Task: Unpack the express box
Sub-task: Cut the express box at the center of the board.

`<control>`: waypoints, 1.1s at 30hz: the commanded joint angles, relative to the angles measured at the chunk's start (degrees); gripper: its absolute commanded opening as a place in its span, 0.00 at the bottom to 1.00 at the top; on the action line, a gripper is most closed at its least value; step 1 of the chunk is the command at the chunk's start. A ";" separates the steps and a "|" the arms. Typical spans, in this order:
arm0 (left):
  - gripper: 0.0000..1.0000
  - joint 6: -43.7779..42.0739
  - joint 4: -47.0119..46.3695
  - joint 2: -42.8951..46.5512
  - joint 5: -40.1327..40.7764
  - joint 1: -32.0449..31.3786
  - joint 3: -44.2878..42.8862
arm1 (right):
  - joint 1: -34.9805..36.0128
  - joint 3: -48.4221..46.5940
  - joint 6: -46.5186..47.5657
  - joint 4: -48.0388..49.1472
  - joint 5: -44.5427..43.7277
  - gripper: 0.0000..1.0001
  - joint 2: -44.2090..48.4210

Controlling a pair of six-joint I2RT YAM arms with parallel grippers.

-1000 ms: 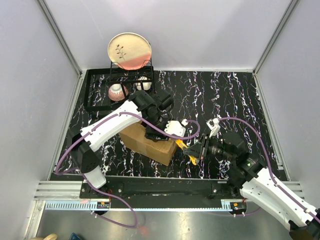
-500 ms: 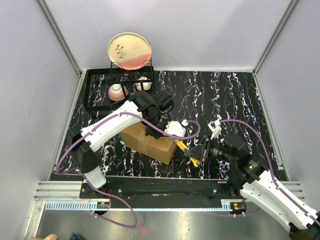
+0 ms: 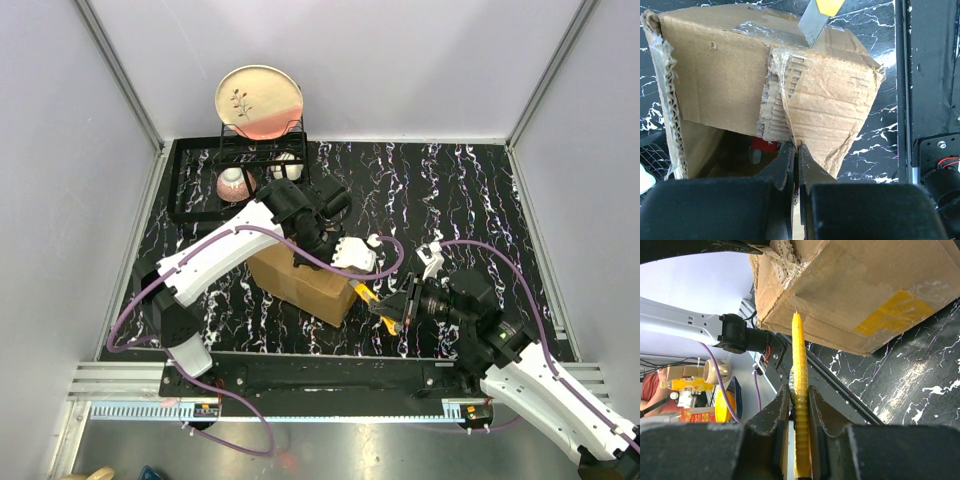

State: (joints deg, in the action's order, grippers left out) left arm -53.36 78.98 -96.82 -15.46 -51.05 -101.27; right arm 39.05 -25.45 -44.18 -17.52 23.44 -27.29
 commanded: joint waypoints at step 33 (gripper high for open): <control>0.00 5.38 9.09 4.88 -1.06 -3.45 1.52 | 0.15 -4.87 1.12 -3.66 -1.29 0.00 1.28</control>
State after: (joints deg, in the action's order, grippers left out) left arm -49.01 78.74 -94.83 -15.57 -54.02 -98.26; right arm 39.05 -27.79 -44.14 -21.96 23.03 -24.84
